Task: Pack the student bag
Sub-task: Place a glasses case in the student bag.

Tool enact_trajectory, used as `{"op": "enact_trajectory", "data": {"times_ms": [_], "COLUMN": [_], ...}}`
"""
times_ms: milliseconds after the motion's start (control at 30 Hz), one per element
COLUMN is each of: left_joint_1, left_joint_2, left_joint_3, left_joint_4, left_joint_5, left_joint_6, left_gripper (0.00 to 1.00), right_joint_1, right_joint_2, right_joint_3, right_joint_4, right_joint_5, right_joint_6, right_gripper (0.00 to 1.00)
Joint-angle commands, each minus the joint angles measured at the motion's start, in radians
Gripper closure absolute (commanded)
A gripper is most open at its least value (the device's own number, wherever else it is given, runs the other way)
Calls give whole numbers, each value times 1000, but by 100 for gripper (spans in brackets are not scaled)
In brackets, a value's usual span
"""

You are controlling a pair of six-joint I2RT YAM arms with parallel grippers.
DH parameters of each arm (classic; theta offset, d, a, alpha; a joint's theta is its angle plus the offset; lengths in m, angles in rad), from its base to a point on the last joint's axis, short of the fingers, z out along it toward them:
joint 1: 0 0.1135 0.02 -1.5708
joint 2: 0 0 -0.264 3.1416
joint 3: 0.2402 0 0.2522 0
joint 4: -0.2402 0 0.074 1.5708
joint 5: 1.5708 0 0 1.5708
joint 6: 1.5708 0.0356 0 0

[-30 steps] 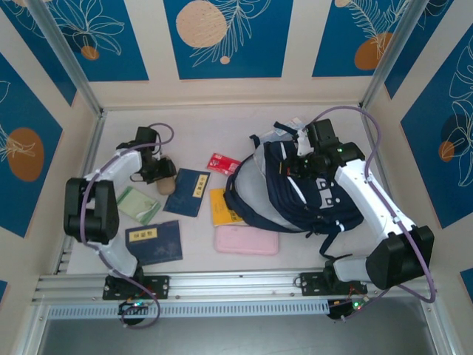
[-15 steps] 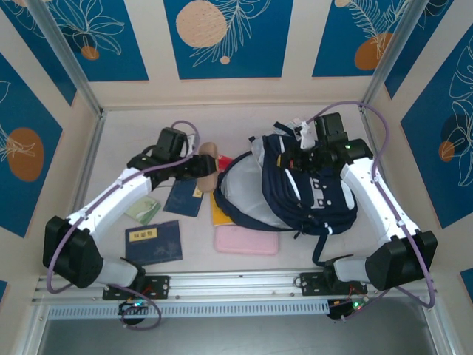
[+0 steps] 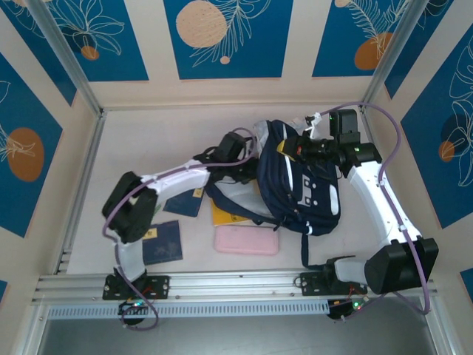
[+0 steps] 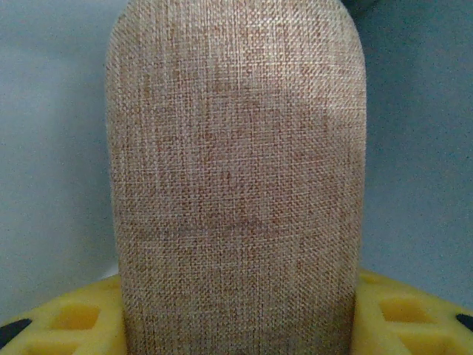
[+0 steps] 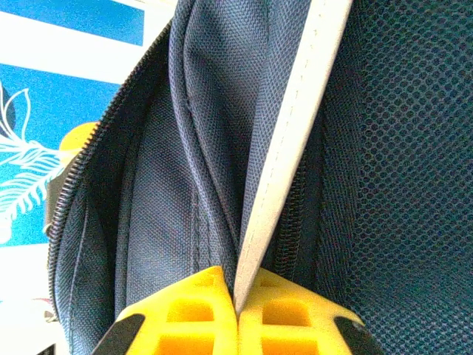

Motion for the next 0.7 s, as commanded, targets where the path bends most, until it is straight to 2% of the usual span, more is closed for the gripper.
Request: {"op": "enact_trajectory", "data": {"times_ms": [0, 133, 200, 367, 500, 667], "left_joint_1": [-65, -116, -119, -91, -72, -47], "left_joint_2": [121, 210, 192, 125, 40, -82], "left_joint_3": [161, 247, 227, 200, 199, 165], "left_joint_4": [157, 193, 203, 129, -17, -253], "left_joint_5": [115, 159, 154, 145, 120, 25], "left_joint_6": [-101, -157, -146, -68, 59, 194], "left_gripper": [56, 15, 2, 0, 0, 0], "right_joint_1": [-6, -11, -14, -11, -13, -13], "right_joint_2": [-57, -64, -70, -83, -76, -19], "right_joint_3": [4, -15, -12, -6, 39, 149], "right_joint_4": [129, 135, 112, 41, -102, -235], "right_joint_5": [-127, -122, -102, -10, 222, 502], "right_joint_6": [46, 55, 43, -13, -80, -168], "right_gripper": [100, 100, 100, 100, 100, 100]}}
